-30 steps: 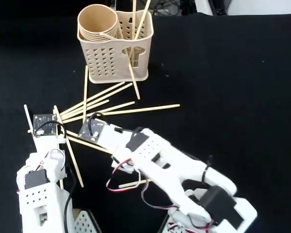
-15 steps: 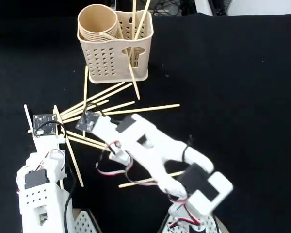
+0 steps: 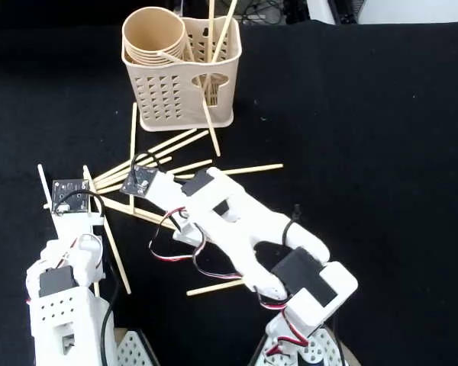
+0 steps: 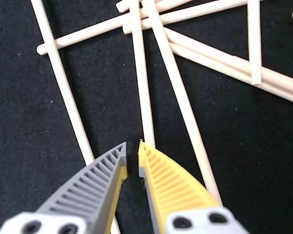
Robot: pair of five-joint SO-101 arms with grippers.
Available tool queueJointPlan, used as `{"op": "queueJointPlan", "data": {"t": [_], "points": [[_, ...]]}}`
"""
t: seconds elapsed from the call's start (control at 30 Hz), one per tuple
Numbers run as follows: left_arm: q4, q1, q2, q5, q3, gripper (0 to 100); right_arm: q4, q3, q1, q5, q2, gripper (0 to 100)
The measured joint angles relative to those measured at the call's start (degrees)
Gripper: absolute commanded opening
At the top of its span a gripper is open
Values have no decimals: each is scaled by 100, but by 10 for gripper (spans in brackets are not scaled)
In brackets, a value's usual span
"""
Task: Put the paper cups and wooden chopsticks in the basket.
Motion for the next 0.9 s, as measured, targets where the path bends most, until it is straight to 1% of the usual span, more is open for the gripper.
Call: {"op": "queueJointPlan", "data": {"t": [0.1, 0.3, 0.43, 0.57, 0.73, 0.8, 0.9], "points": [[0, 0, 0, 0, 0, 61, 18, 448, 176, -18, -571, 12], [0, 0, 0, 0, 0, 62, -211, 1547, 800, -18, -2514, 12], [9, 0, 0, 0, 0, 62, -211, 1925, 1081, -53, -3657, 12], [343, 0, 0, -185, -246, 62, -62, 2040, 1477, -123, -4554, 12], [844, 0, 0, -299, -1020, 62, 343, 2224, 1582, -70, -4870, 12], [1011, 0, 0, -299, -1292, 62, 413, 2382, 1811, 237, -4879, 12], [1196, 0, 0, -299, -1670, 62, 413, 2453, 2435, 738, -4879, 12]]}}
